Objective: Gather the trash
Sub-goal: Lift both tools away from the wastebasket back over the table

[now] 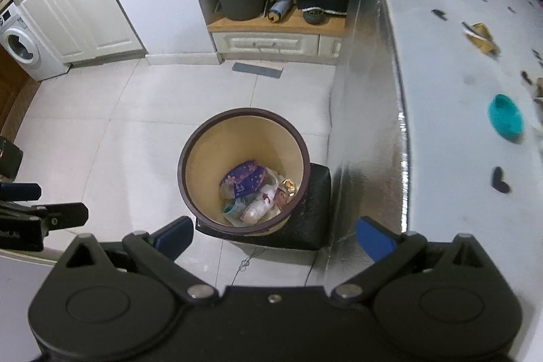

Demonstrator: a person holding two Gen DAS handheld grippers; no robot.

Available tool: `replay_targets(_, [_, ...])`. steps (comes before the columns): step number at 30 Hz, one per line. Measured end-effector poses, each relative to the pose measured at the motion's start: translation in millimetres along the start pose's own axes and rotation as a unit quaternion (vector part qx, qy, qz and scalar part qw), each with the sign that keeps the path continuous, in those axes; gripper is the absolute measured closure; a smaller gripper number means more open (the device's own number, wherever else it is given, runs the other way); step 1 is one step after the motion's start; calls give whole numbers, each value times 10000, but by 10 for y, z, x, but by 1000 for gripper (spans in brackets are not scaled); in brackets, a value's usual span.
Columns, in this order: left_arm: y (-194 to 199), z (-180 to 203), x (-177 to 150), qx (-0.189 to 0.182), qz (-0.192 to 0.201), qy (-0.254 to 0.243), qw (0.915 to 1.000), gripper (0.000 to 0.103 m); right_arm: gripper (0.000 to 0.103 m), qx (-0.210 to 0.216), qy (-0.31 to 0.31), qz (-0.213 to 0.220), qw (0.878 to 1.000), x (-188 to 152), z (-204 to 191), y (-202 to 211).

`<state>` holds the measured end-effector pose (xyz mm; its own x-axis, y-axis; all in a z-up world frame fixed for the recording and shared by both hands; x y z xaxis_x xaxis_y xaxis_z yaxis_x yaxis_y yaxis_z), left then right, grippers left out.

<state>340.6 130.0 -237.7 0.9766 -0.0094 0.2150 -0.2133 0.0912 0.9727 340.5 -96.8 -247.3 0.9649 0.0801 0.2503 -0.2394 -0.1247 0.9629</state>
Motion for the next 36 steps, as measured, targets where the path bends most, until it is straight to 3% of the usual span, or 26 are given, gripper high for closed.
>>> replay_targets(18, [770, 266, -250, -133, 896, -106, 9958, 0, 0, -15, -302, 972, 9948, -344, 191, 929])
replay_targets(36, [1251, 1414, -547, -38, 1547, -103, 9879, 0, 0, 177, -167, 1666, 9857, -740, 1120, 1563])
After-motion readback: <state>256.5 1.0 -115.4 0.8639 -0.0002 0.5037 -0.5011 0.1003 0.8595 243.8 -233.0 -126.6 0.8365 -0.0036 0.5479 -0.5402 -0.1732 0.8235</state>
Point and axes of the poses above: each gripper's, at about its wrist camera, not at the fingertips, and y roughly against the way its jaws point, z to its right, x to its top, the point moved 9 cm from there along -y, roughly the way its jaws point, and after that the axes turned 10 degrees about -z, right-handed, at the moved point
